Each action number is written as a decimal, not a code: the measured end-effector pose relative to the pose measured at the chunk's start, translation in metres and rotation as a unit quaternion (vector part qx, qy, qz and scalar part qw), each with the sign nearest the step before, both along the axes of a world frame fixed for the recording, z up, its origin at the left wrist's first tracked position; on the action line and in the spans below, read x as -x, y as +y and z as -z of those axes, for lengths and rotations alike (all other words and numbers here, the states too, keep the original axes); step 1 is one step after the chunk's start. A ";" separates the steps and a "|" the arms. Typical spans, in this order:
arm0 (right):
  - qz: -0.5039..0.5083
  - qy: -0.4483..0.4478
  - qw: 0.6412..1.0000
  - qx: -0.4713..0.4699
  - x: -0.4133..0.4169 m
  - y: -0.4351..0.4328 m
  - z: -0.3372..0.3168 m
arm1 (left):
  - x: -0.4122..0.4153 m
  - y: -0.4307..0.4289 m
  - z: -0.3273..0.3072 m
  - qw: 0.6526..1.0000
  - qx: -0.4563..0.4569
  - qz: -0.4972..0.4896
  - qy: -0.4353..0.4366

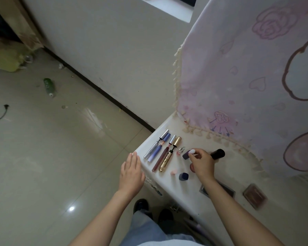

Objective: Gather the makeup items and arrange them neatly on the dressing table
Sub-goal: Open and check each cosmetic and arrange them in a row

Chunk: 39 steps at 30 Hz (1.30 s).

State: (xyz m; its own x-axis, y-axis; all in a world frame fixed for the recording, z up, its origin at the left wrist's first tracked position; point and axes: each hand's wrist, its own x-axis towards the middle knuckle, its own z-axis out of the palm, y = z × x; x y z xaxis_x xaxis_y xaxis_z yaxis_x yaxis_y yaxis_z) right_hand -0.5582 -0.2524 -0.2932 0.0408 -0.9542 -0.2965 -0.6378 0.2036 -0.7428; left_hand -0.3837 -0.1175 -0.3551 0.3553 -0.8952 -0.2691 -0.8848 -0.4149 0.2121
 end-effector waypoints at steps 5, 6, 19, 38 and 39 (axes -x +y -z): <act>-0.020 0.007 1.000 0.002 -0.002 0.000 0.007 | -0.001 0.001 -0.005 1.000 0.004 0.004 -0.004; -0.022 0.004 1.000 0.000 -0.002 0.000 0.009 | -0.001 0.001 -0.008 1.000 0.005 -0.002 0.010; -0.111 0.139 0.983 0.038 0.039 0.024 0.010 | -0.001 0.002 -0.006 0.996 0.020 -0.025 0.088; -0.326 0.320 0.887 0.060 0.047 0.022 0.016 | -0.004 0.000 -0.013 0.995 0.023 -0.020 0.095; -0.333 0.325 0.883 0.059 0.048 0.022 0.015 | -0.004 0.000 -0.014 0.995 0.022 -0.022 0.097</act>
State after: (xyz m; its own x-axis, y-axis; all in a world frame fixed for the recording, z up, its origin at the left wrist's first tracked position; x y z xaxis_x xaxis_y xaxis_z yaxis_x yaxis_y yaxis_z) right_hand -0.6062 -0.2305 -0.3081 0.4618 -0.8087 -0.3644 -0.8867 -0.4316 -0.1660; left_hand -0.3793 -0.1173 -0.3413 0.3400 -0.8920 -0.2977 -0.8069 -0.4394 0.3949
